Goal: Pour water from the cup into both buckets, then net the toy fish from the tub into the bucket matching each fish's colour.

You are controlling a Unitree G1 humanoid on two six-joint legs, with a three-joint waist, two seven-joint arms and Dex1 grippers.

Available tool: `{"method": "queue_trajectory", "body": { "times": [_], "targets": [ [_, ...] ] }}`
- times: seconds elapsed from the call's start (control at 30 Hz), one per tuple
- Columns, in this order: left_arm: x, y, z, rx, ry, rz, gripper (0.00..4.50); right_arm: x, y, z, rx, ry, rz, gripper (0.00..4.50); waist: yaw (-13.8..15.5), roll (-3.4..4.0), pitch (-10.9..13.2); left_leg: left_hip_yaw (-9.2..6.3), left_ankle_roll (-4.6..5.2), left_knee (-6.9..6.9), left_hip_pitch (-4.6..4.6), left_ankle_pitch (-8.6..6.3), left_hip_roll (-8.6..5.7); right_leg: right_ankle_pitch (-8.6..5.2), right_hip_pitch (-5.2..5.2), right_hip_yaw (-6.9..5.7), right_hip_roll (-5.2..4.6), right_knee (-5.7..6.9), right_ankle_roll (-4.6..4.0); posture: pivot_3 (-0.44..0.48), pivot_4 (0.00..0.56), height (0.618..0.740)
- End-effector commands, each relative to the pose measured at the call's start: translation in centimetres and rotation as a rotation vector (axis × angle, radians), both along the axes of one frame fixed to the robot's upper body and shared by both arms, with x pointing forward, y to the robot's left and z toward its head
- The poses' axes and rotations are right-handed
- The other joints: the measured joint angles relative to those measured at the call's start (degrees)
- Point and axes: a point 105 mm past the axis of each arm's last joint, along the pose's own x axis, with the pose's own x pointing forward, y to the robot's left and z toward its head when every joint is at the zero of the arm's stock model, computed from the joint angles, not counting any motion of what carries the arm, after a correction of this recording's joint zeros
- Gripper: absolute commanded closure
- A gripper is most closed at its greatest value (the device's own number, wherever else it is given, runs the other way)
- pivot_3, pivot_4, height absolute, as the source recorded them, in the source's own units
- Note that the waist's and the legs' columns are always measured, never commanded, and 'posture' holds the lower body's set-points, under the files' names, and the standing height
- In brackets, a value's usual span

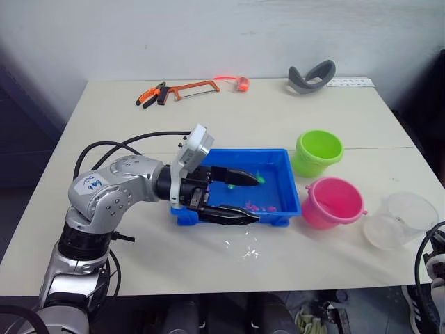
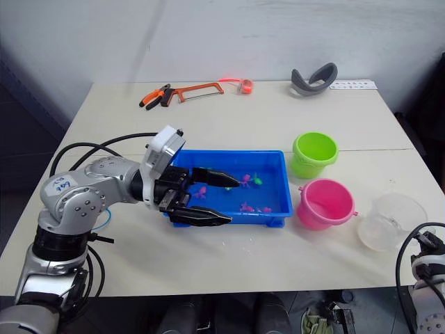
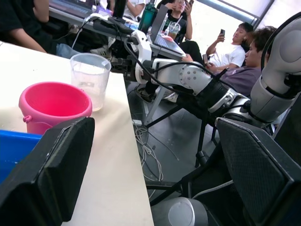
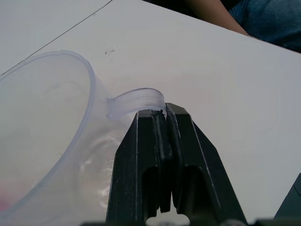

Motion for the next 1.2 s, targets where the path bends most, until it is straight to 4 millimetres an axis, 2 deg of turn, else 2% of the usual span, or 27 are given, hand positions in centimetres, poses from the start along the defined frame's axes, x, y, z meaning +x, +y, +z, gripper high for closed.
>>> {"method": "queue_trajectory", "body": {
  "times": [0.03,0.2,0.63,0.73,0.97,1.2],
  "targets": [
    [-0.4,-0.2,0.2,-0.013,-0.035,-0.012,0.00,-0.4,-0.2,1.8,-0.031,-0.084,-0.014,4.43,0.0,0.00,0.0,0.00,0.00,0.00,0.00,0.00,0.00,0.00,0.00,-0.01,0.01,0.00,0.00,0.000,0.150,0.740],
    [-0.3,0.0,0.2,-0.007,-0.038,-0.012,0.00,-0.6,-0.5,2.2,-0.033,-0.135,-0.022,4.43,0.0,0.01,0.0,0.00,0.00,-0.02,-0.01,0.00,0.00,0.00,-0.02,-0.01,0.01,0.00,0.00,0.000,0.150,0.740],
    [0.1,0.1,-0.1,0.007,-0.040,-0.017,0.00,-0.8,0.3,5.8,-0.107,-0.265,0.002,4.43,0.0,0.04,0.0,0.00,-0.01,-0.09,0.00,0.01,0.00,-0.01,-0.03,0.00,0.01,-0.01,0.01,0.000,0.150,0.740],
    [0.3,0.1,-0.3,0.011,-0.041,-0.012,0.00,-1.0,0.5,7.0,-0.172,-0.263,0.025,4.43,0.1,0.07,0.0,0.00,-0.01,-0.10,0.00,0.01,-0.02,-0.01,-0.03,-0.01,0.00,-0.02,0.01,0.000,0.150,0.740],
    [1.1,-0.1,-1.0,0.010,-0.063,0.012,0.00,-0.1,2.5,10.2,-0.431,-0.195,0.149,4.43,0.0,0.14,0.0,0.03,0.00,-0.11,0.01,0.01,-0.02,-0.02,-0.04,0.00,0.01,-0.04,0.02,0.000,0.150,0.740],
    [1.6,-0.5,-1.2,0.003,-0.083,0.010,0.00,1.7,4.2,11.4,-0.609,-0.121,0.248,4.43,0.0,0.15,0.0,0.06,0.00,-0.12,0.01,0.01,-0.03,-0.02,-0.05,0.01,0.01,-0.05,0.02,0.000,0.150,0.740]
  ]
}}
